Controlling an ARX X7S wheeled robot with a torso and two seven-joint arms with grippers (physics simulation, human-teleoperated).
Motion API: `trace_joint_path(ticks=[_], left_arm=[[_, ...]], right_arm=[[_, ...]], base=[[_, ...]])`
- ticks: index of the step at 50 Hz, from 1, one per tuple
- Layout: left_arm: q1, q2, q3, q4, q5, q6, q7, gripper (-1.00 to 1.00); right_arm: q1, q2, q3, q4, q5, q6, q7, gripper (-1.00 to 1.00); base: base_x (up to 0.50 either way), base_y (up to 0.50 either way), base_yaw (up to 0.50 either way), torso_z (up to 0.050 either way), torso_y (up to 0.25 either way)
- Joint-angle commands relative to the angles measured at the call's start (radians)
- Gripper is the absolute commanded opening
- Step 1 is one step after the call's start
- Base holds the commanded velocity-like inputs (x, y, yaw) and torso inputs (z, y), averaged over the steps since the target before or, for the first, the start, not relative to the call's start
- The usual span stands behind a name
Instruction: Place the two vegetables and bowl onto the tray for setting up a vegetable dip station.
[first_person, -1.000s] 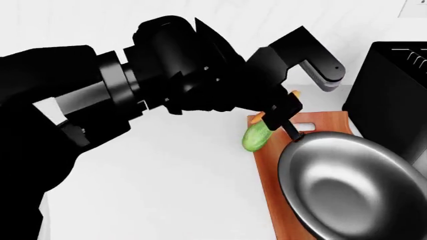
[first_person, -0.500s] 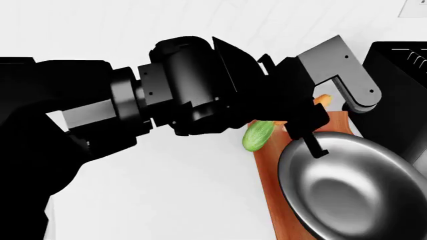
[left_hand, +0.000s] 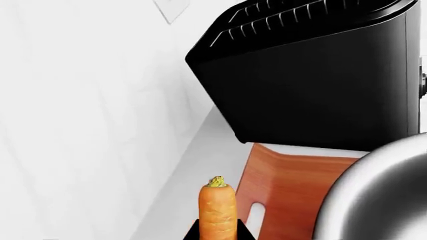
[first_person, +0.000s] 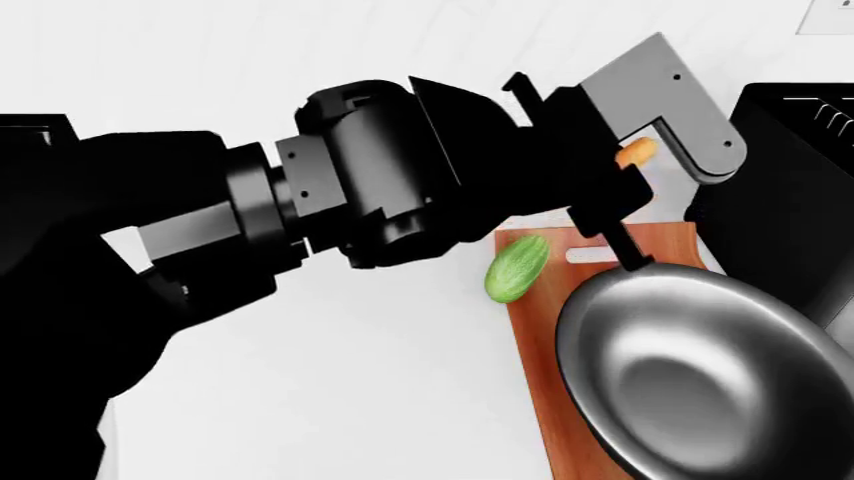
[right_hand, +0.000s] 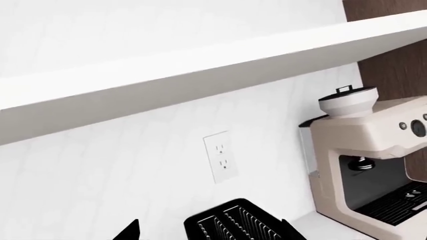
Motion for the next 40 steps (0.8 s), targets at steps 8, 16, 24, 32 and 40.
trace_joint_path(ticks=[8,16,24,32,40], left_arm=[[0.058,0.000,-0.003,-0.039,0.021,0.033,-0.015,-1.00],[0.091,0.000,-0.005,-0.069,0.055,0.041,0.004,-1.00],[0.094,0.000,-0.005,-0.081,0.057,0.054,0.009,-1.00],[0.105,0.000,-0.005,-0.078,0.056,0.060,0.013,-1.00],[0.119,0.000,-0.005,-0.066,0.072,0.055,0.019,-1.00]], right_arm=[[-0.052,-0.027,0.050,-0.007,-0.005,0.007,-0.017,1.00],[-0.071,-0.051,0.066,-0.008,-0.007,0.027,-0.021,1.00],[-0.083,-0.078,0.071,-0.006,-0.026,0.044,-0.040,1.00],[-0.095,-0.085,0.086,-0.006,-0.023,0.048,-0.043,1.00],[-0.106,-0.081,0.098,-0.008,-0.022,0.040,-0.044,1.00]], base=[[0.00,0.00,0.00,0.000,0.000],[0.00,0.00,0.00,0.000,0.000],[0.00,0.00,0.00,0.000,0.000],[0.00,0.00,0.00,0.000,0.000],[0.00,0.00,0.00,0.000,0.000]])
